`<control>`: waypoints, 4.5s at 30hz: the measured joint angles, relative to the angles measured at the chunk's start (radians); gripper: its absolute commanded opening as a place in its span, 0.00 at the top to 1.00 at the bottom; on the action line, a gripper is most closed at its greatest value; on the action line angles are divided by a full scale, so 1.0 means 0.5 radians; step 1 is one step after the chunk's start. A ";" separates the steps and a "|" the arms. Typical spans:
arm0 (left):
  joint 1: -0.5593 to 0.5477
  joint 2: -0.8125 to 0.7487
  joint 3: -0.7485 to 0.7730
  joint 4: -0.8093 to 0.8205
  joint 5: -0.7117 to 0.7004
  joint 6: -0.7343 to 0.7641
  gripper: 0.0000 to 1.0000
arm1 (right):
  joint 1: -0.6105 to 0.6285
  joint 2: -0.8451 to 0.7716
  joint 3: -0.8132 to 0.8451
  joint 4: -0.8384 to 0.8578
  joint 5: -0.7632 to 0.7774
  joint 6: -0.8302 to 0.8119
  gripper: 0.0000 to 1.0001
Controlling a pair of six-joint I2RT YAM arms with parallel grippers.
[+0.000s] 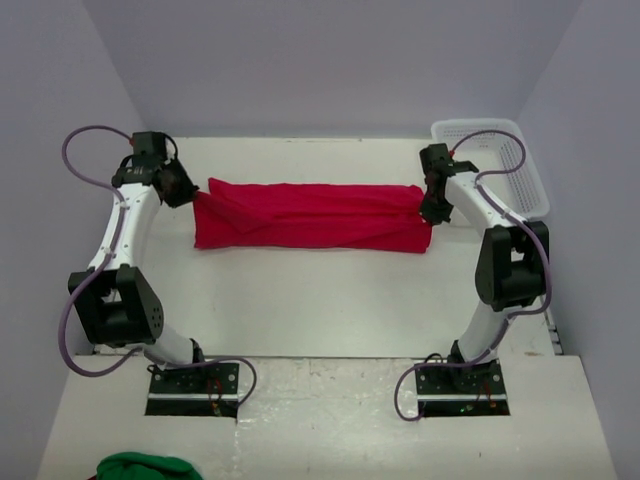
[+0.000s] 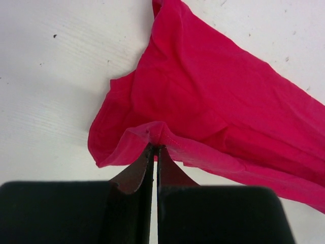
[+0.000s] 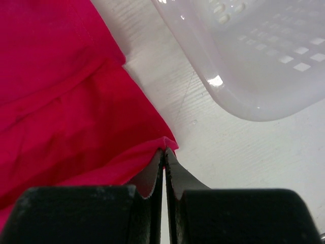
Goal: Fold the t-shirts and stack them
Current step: Fold the other side of the tshirt into a rectangle
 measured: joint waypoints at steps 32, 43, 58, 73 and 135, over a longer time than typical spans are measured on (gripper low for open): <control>-0.074 0.764 0.636 0.034 -0.027 -0.045 1.00 | 0.014 0.603 0.756 -0.177 0.040 -0.164 1.00; -0.089 0.948 0.860 0.024 -0.047 -0.045 1.00 | 0.014 0.809 1.055 -0.266 0.043 -0.230 1.00; -0.117 1.169 1.046 -0.013 -0.068 -0.037 1.00 | 0.020 0.970 1.154 -0.281 0.024 -0.305 1.00; -0.150 1.336 1.093 -0.063 -0.149 -0.034 1.00 | 0.053 1.007 1.234 -0.335 -0.027 -0.326 1.00; -0.369 0.045 -0.539 0.799 0.456 -0.319 0.47 | 0.459 -0.247 0.410 -0.032 0.002 -0.433 0.23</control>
